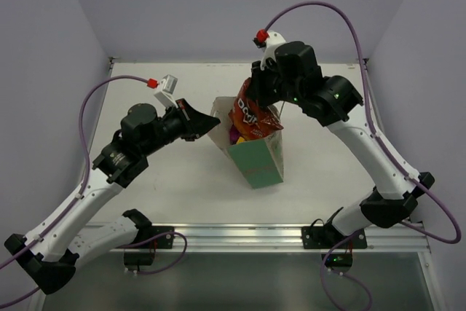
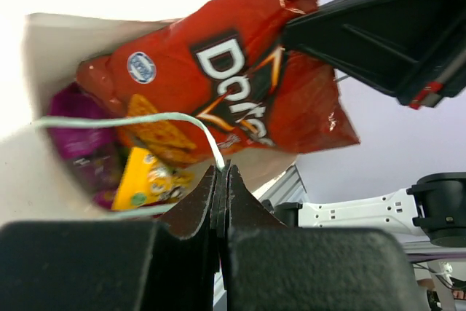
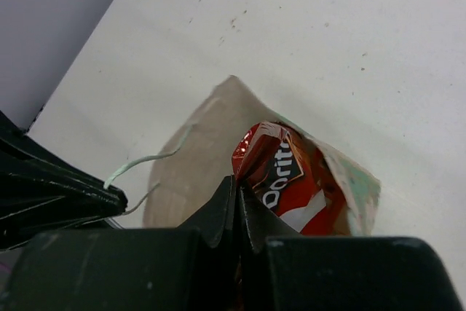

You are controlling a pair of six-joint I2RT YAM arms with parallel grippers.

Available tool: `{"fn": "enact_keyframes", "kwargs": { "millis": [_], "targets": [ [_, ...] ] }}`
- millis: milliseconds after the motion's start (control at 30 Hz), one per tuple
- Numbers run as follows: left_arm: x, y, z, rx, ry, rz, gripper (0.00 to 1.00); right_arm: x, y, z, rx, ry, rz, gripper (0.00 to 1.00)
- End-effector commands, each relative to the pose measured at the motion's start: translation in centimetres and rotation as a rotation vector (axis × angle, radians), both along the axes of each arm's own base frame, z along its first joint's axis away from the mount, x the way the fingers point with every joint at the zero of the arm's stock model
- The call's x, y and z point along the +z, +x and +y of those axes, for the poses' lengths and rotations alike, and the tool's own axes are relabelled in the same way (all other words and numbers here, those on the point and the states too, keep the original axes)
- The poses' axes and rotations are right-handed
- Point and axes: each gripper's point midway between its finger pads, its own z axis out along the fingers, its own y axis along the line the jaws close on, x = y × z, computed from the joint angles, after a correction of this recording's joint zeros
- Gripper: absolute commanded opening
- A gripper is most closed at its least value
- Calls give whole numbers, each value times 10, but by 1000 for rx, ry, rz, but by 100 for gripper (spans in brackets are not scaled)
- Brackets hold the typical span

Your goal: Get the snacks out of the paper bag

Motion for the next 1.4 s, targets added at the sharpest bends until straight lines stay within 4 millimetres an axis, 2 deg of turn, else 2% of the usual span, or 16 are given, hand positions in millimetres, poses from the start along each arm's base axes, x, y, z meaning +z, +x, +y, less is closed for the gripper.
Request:
{"fn": "enact_keyframes", "kwargs": {
  "millis": [0,167,400,533,600,667,867,1067,1133,1167,1200,1233,1267,1300,1333,1367],
  "targets": [
    [14,3,-1,9,-40,-41,0,40,-5,0,27,68,-69,0],
    [15,1,0,9,-42,-43,0,82,-10,-3,40,125,-129,0],
    [33,-3,-6,-35,-85,-87,0,85,3,9,26,135,-112,0],
    [47,-3,6,19,-75,-121,0,124,0,0,13,189,-208,0],
    [50,-1,17,76,-59,-120,0,146,1,-12,-15,208,-262,0],
    [62,1,30,142,-60,-140,0,156,5,-26,-59,196,-307,0],
    [72,-3,79,348,-42,-135,0,188,8,-66,-164,220,-443,0],
    [70,-10,101,420,-3,-124,0,216,25,-118,-387,162,-587,0],
    [67,-11,100,411,13,-115,0,208,34,-133,-444,111,-584,0],
    [66,-12,99,405,14,-113,0,201,42,-153,-528,75,-576,0],
    [67,-14,100,404,10,-116,0,191,49,-162,-569,51,-553,0],
    [65,-14,100,400,12,-114,0,165,57,-169,-596,1,-501,0],
    [65,-15,100,399,9,-114,0,150,65,-187,-657,-27,-470,0],
    [64,-16,101,397,9,-116,0,111,76,-196,-705,-78,-386,0],
    [64,-16,100,396,8,-117,0,93,79,-204,-734,-97,-345,0],
    [63,-16,100,394,10,-115,0,81,79,-225,-793,-106,-318,0]
  ]
}}
